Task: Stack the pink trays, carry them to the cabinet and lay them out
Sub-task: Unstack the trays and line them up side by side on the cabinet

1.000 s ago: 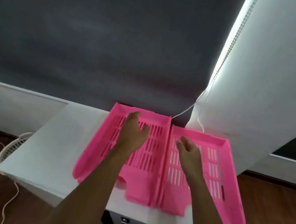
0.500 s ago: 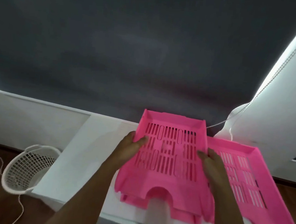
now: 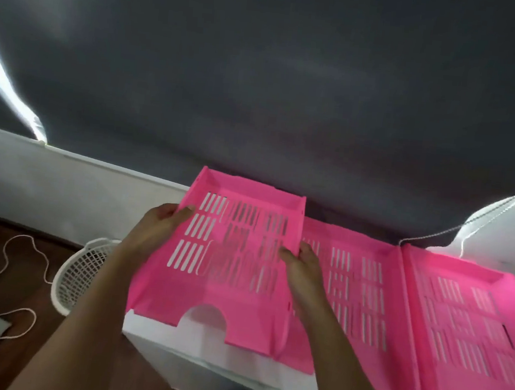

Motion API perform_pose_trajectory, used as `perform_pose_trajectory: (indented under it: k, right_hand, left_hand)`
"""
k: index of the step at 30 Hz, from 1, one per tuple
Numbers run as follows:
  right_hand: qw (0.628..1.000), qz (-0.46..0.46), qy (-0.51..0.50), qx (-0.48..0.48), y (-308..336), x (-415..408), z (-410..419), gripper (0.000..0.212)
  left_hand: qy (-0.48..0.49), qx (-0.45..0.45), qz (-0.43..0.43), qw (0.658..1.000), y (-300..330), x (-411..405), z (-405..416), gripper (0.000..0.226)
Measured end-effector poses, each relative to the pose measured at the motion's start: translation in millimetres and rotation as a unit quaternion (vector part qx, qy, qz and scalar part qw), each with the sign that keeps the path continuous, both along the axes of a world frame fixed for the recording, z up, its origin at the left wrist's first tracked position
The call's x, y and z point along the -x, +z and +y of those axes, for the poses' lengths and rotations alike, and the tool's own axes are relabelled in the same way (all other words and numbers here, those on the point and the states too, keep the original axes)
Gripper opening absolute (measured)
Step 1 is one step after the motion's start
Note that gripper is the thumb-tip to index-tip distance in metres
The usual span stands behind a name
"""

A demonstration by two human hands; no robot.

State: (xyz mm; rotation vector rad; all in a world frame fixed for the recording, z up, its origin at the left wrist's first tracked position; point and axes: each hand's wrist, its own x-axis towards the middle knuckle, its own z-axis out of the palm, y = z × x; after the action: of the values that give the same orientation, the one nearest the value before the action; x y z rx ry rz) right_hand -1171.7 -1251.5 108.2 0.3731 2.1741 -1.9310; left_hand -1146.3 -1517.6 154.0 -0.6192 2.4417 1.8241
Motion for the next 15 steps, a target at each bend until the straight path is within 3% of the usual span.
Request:
perform_pose_trajectory:
  k: [7,15]
  right_hand:
    - [0.996,-0.058,0.028,-0.065,-18,-3,-35,0.077]
    - [0.983,0.024,0.026,-0.179,-26,-5,-34,0.074]
  left_hand:
    - [0.006,0.07,-0.034,0.997,-40,-6,-21,0.048]
    - [-0.03,0.122,-0.058,0.99,-72,9,-14,0.045]
